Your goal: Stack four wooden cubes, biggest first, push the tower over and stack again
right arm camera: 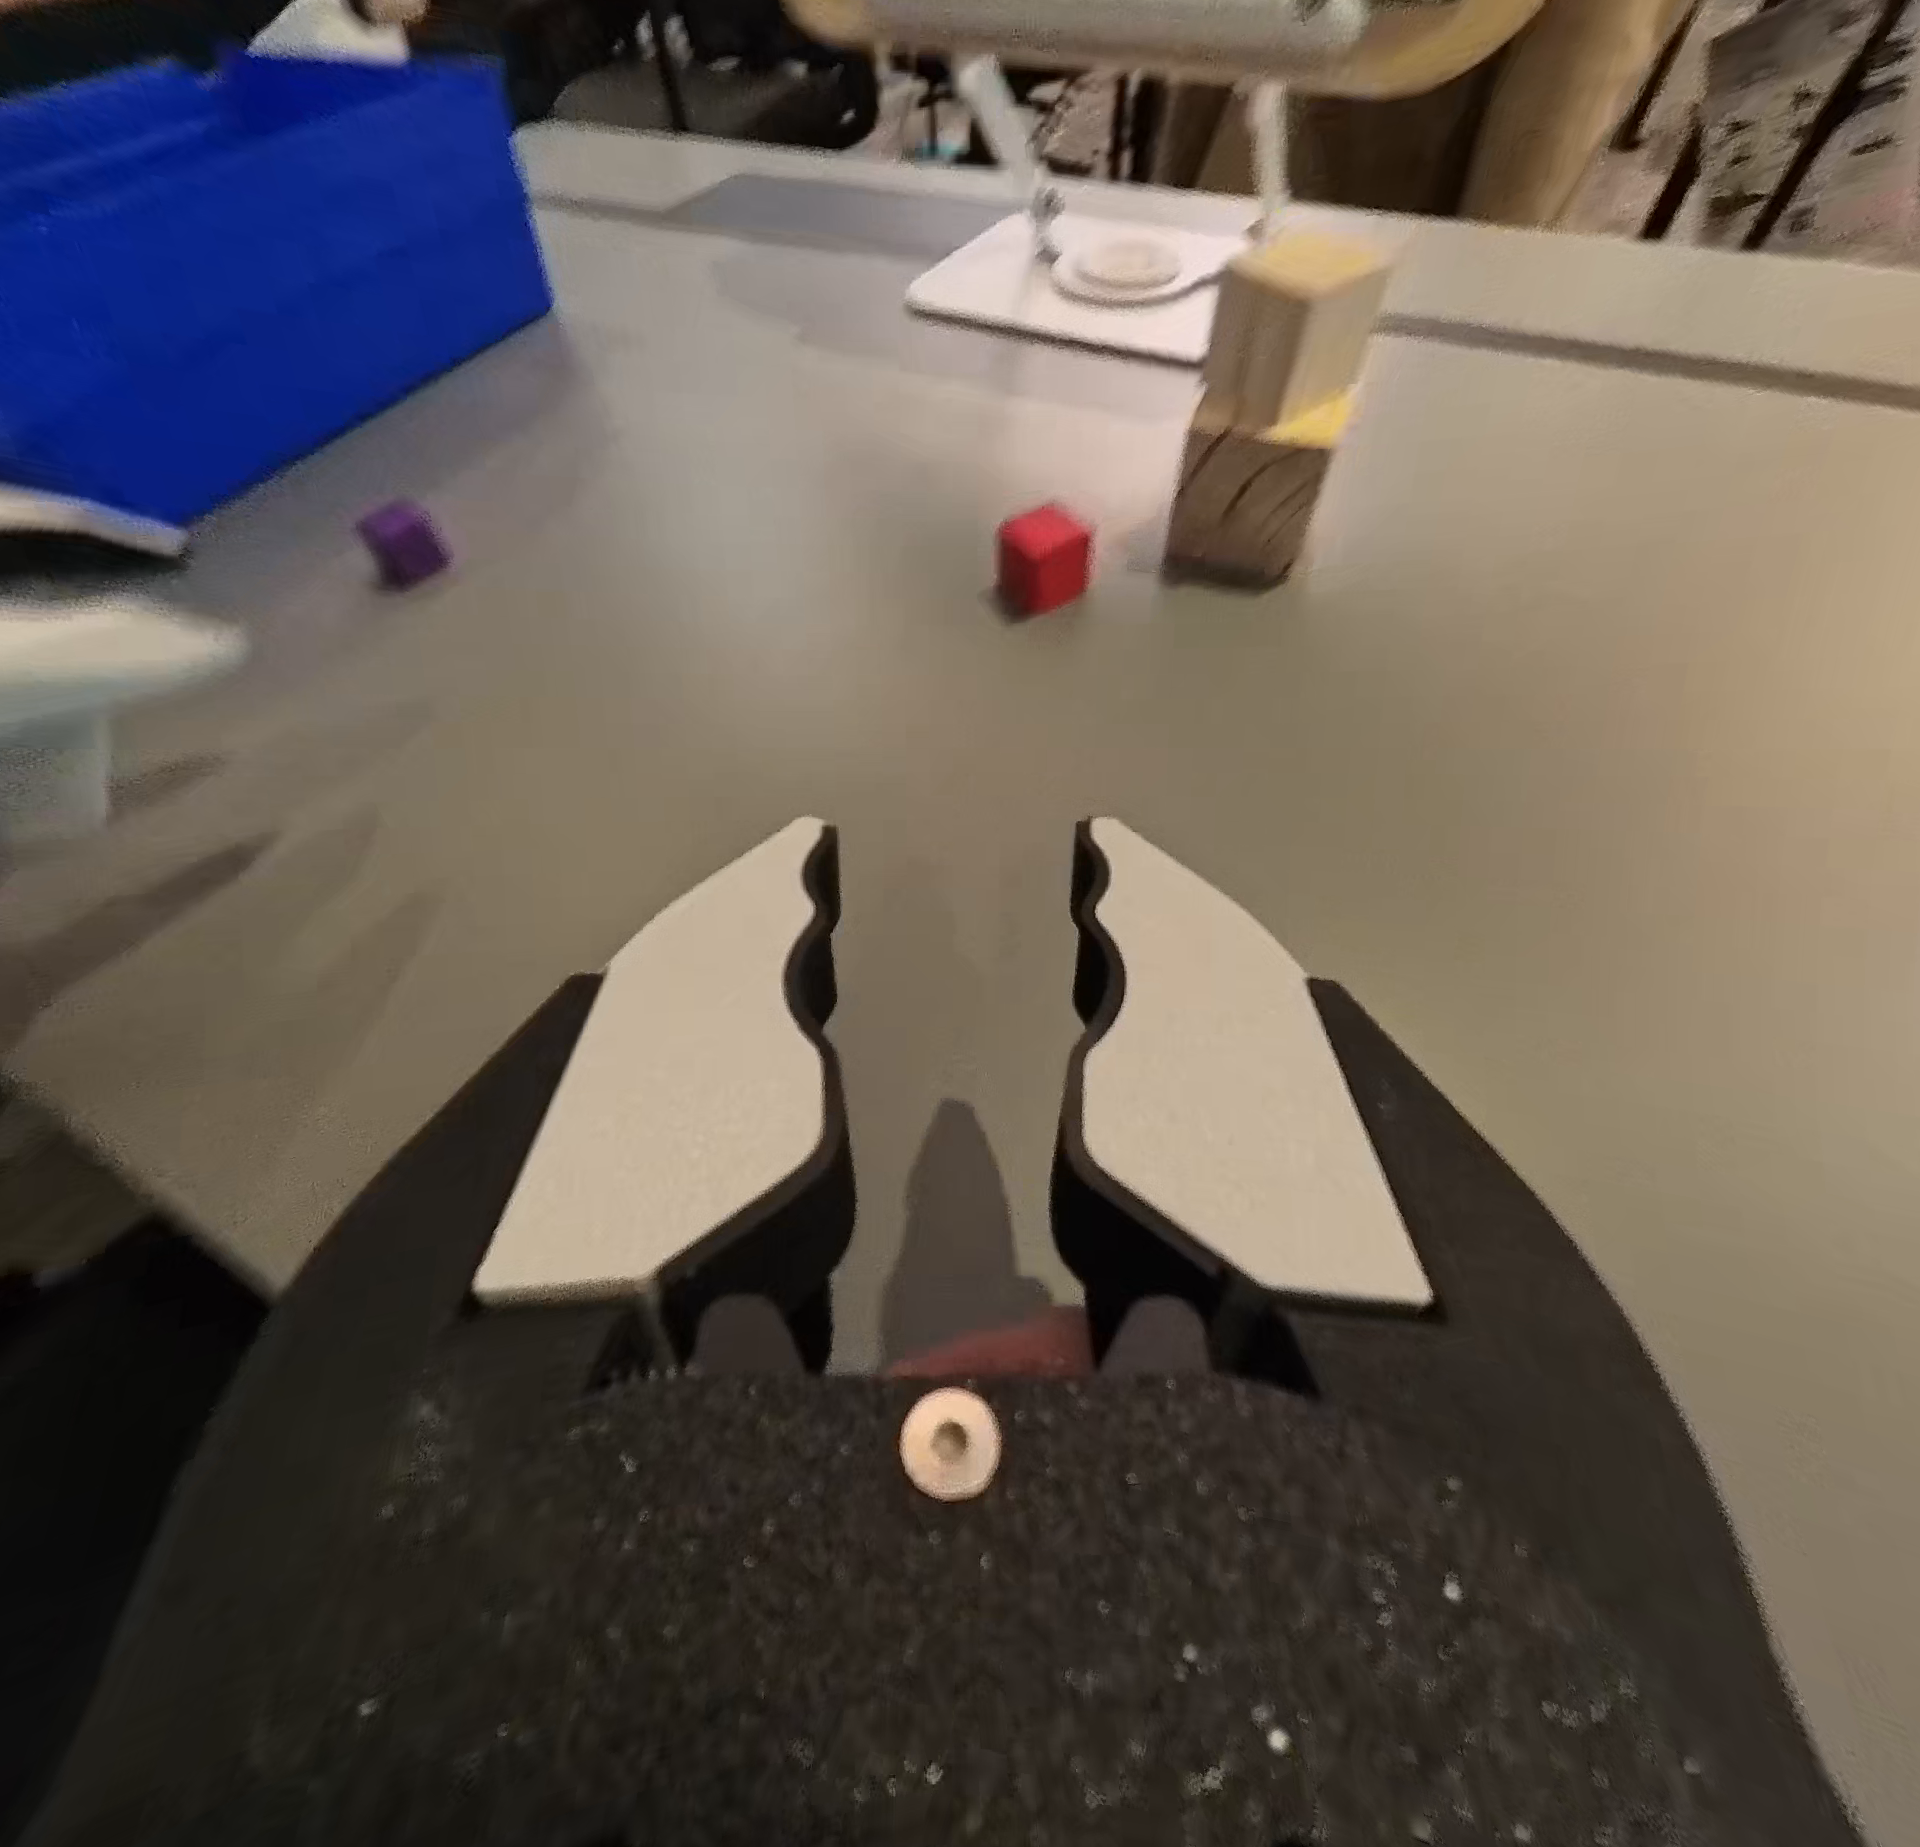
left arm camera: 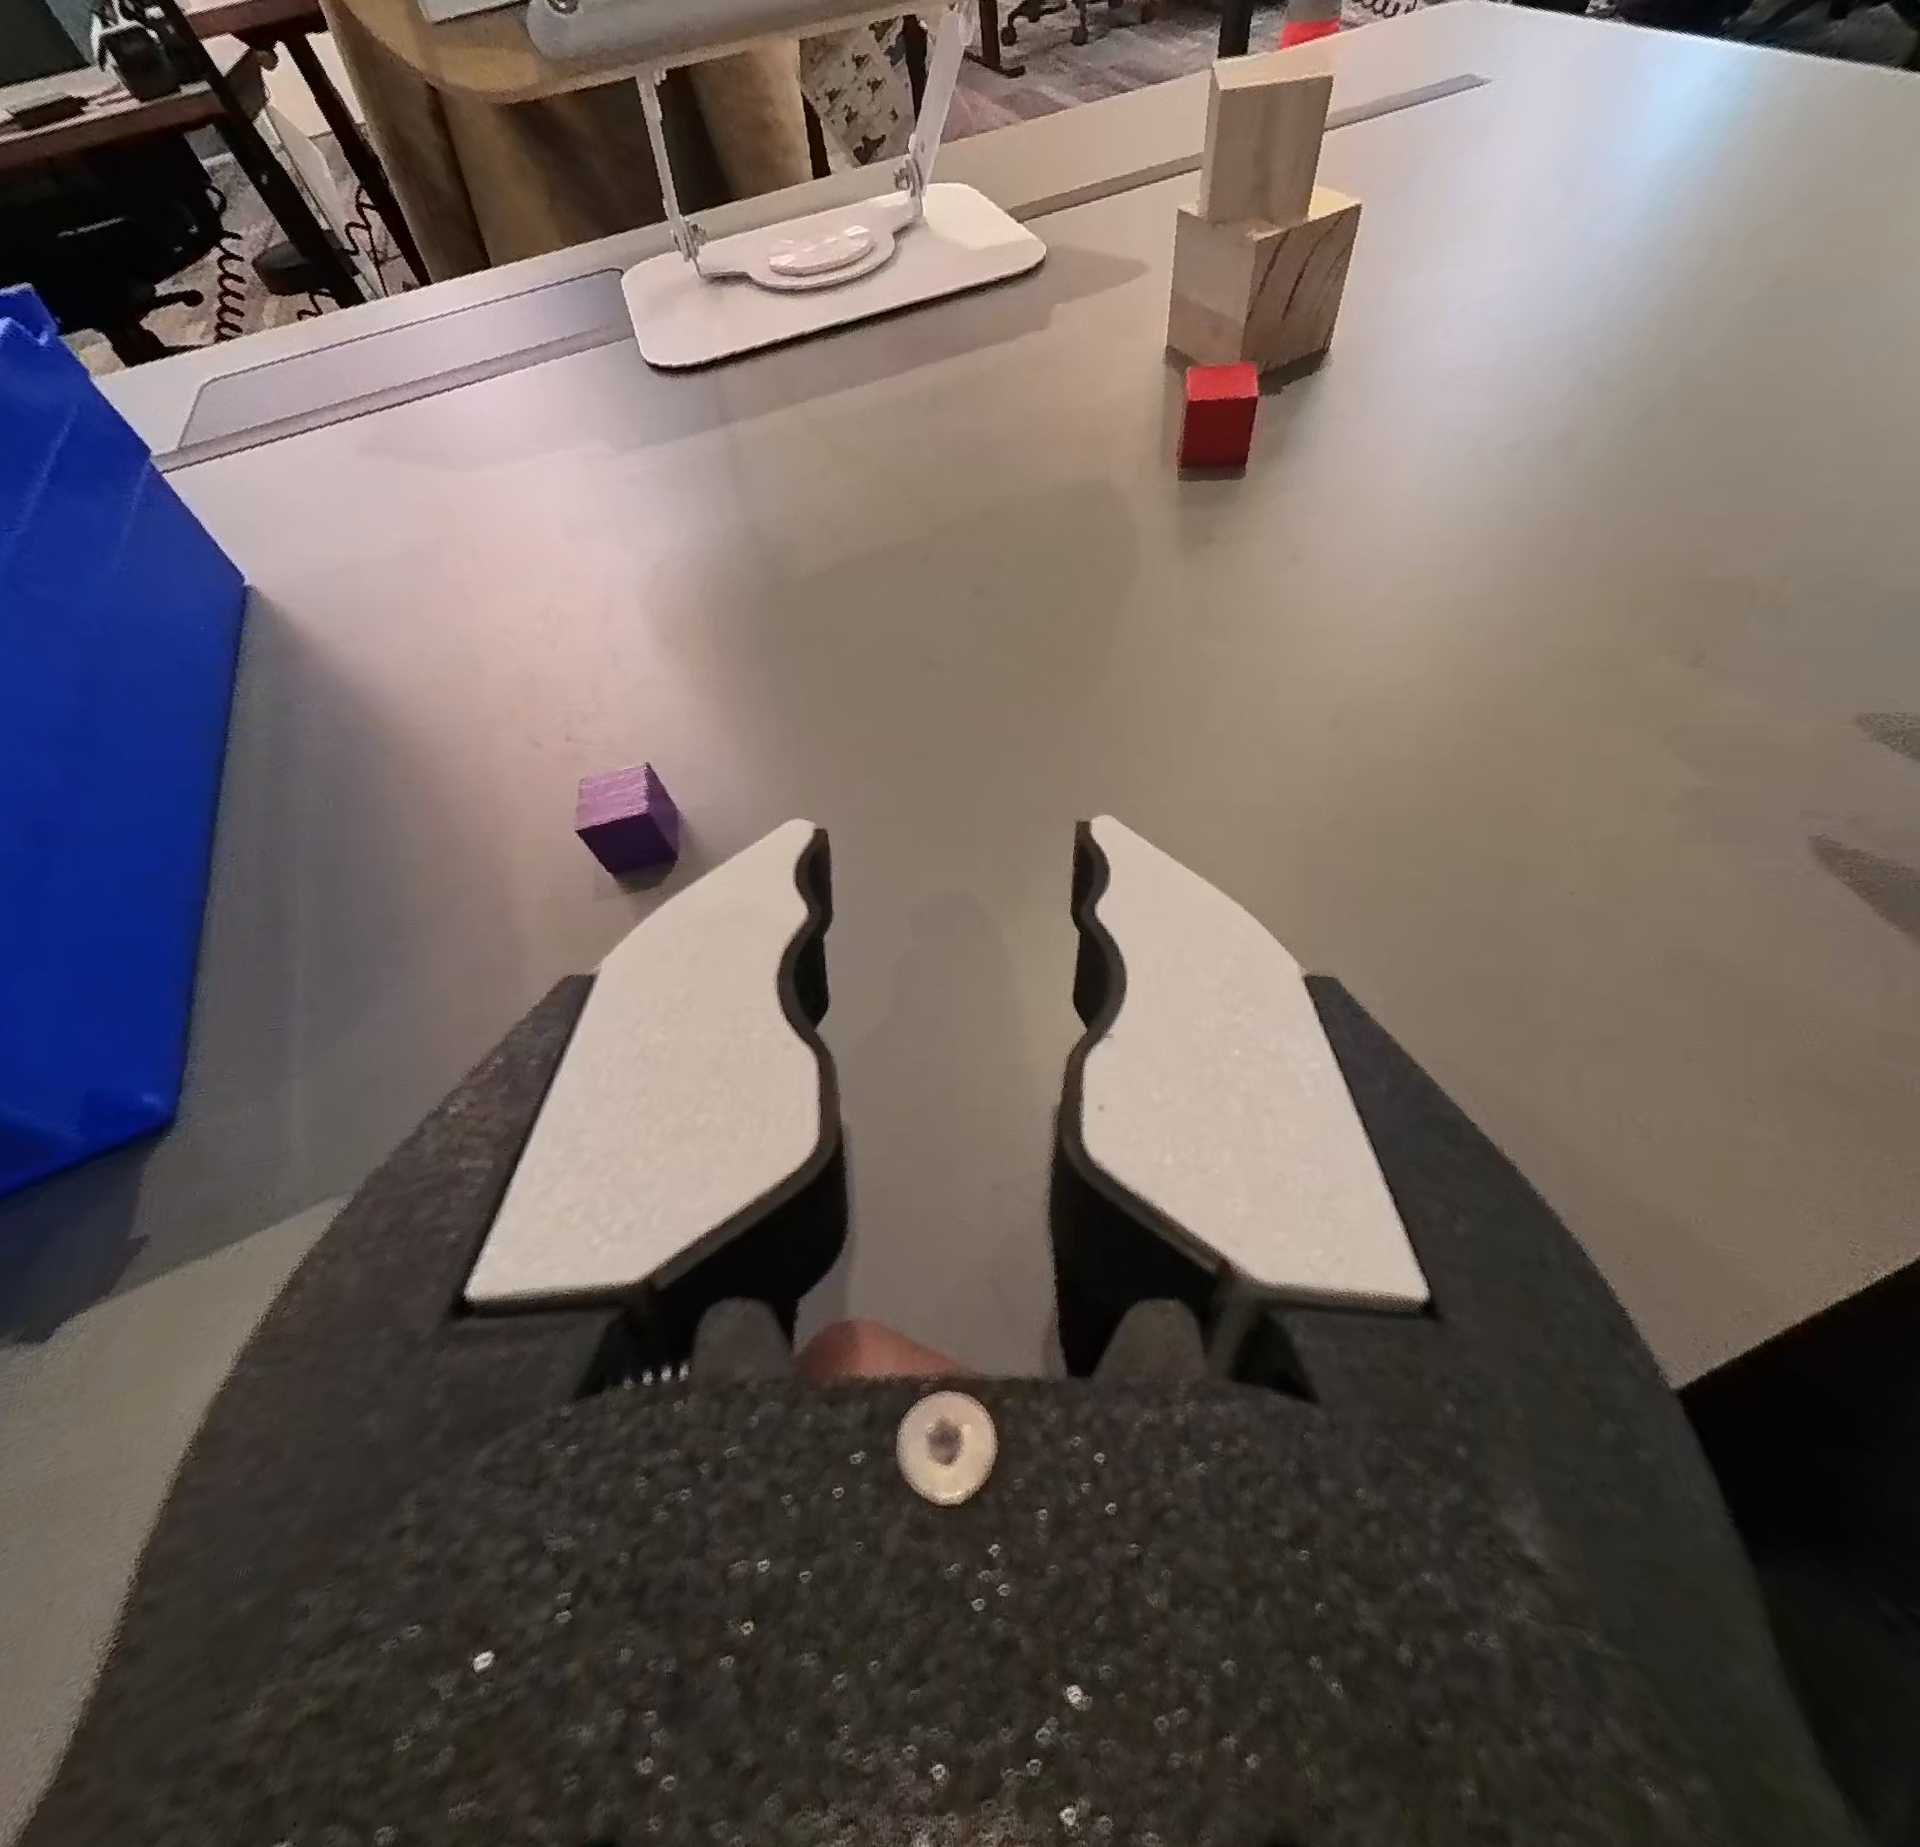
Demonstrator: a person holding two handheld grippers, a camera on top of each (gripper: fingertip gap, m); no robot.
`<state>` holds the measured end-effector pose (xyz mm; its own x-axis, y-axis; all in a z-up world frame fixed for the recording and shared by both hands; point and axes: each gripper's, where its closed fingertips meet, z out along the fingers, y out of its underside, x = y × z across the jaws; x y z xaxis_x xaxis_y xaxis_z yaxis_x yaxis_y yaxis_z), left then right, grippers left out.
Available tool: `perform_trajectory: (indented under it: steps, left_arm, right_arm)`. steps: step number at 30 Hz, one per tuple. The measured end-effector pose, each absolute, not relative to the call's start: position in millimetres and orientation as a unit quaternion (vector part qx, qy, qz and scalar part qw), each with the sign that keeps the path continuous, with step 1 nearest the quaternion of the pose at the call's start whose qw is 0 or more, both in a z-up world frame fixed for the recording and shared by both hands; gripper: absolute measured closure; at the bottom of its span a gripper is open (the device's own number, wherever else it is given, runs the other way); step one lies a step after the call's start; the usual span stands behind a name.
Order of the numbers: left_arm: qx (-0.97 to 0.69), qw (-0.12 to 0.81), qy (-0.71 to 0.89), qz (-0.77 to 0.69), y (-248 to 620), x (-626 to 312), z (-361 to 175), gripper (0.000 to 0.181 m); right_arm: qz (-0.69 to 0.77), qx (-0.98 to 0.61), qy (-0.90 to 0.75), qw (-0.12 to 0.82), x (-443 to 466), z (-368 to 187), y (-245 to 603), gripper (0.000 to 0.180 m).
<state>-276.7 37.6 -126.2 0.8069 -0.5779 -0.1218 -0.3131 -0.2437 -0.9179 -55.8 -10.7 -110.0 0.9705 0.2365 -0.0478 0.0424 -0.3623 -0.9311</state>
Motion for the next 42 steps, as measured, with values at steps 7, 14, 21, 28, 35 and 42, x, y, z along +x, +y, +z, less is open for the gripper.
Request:
perform_trajectory:
  steps: [7,14,21,28,35,42]
  left_arm:
    - [-0.775,0.544,0.294,-0.130,35.0,-274.1,-124.4,0.137]
    - [-0.764,0.550,0.313,-0.127,29.1,-274.5,-121.6,0.137]
    - [-0.761,0.550,0.317,-0.133,25.5,-279.3,-120.0,0.137]
    - [-0.766,0.544,0.310,-0.146,24.1,-285.0,-120.1,0.137]
    - [-0.762,0.542,0.324,-0.139,24.0,-277.8,-120.5,0.137]
    - [-0.770,0.522,0.338,-0.143,24.8,-269.4,-134.5,0.137]
  right_arm:
    - [0.020,-0.836,-0.066,0.544,-9.3,-102.7,135.7,0.121]
    - [0.013,-0.857,-0.034,0.514,1.5,-116.0,226.2,0.107]
    - [-0.063,-0.851,-0.089,0.513,8.7,-111.4,242.2,0.121]
    - [0.031,-0.825,-0.279,0.490,5.3,-93.1,239.0,0.121]
    - [0.122,-0.841,-0.297,0.434,-1.9,-125.0,228.7,0.121]
    - [0.162,-0.840,-0.249,0.455,-6.3,-127.8,227.3,0.110]
